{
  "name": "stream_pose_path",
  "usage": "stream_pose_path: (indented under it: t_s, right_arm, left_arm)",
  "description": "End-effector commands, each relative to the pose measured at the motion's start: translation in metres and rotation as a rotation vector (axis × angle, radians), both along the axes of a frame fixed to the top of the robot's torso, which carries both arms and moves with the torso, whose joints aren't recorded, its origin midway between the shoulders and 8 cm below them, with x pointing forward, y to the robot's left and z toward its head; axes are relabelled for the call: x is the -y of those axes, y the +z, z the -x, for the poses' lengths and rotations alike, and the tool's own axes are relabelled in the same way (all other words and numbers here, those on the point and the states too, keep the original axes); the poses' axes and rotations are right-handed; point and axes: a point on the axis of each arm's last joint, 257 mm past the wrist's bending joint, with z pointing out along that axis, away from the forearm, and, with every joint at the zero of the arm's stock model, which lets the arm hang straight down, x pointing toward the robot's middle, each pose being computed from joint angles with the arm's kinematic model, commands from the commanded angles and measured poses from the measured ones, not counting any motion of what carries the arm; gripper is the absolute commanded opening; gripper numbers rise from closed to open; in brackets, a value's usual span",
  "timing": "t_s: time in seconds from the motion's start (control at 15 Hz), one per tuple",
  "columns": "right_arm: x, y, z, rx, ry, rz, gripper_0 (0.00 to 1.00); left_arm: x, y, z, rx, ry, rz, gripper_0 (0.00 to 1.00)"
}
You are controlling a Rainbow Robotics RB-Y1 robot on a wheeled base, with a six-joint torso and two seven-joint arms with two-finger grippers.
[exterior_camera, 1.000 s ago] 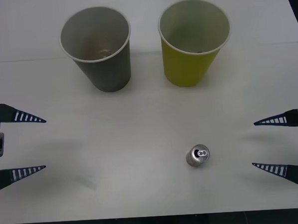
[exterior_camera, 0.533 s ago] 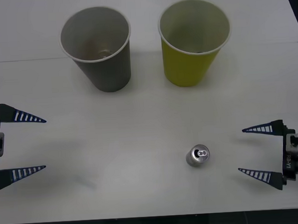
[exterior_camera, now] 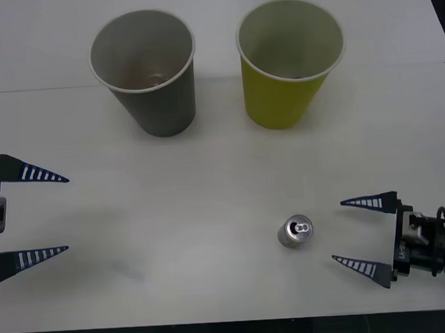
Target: Put the can into the green bin and the plastic bottle into the gray bin
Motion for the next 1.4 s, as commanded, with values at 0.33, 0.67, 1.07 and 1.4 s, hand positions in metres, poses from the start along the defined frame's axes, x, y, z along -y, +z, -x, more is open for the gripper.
stream_pose_path:
  t_s: [0.33,0.67,1.07,1.4]
  right_arm:
    - [-0.031,-0.018,-0.007,-0.016,0.021,-0.090,1.00]
    - [-0.060,-0.022,-0.009,0.009,0.050,-0.100,1.00]
    - [-0.088,-0.022,-0.013,0.034,0.056,-0.129,1.00]
    - [-0.106,-0.023,-0.013,0.050,0.059,-0.150,1.00]
  left_arm:
    - [0.000,0.000,0.000,0.000,0.000,0.000,1.00]
    - [0.000,0.000,0.000,0.000,0.000,0.000,1.00]
    - [0.000,0.000,0.000,0.000,0.000,0.000,1.00]
    - [0.000,0.000,0.000,0.000,0.000,0.000,1.00]
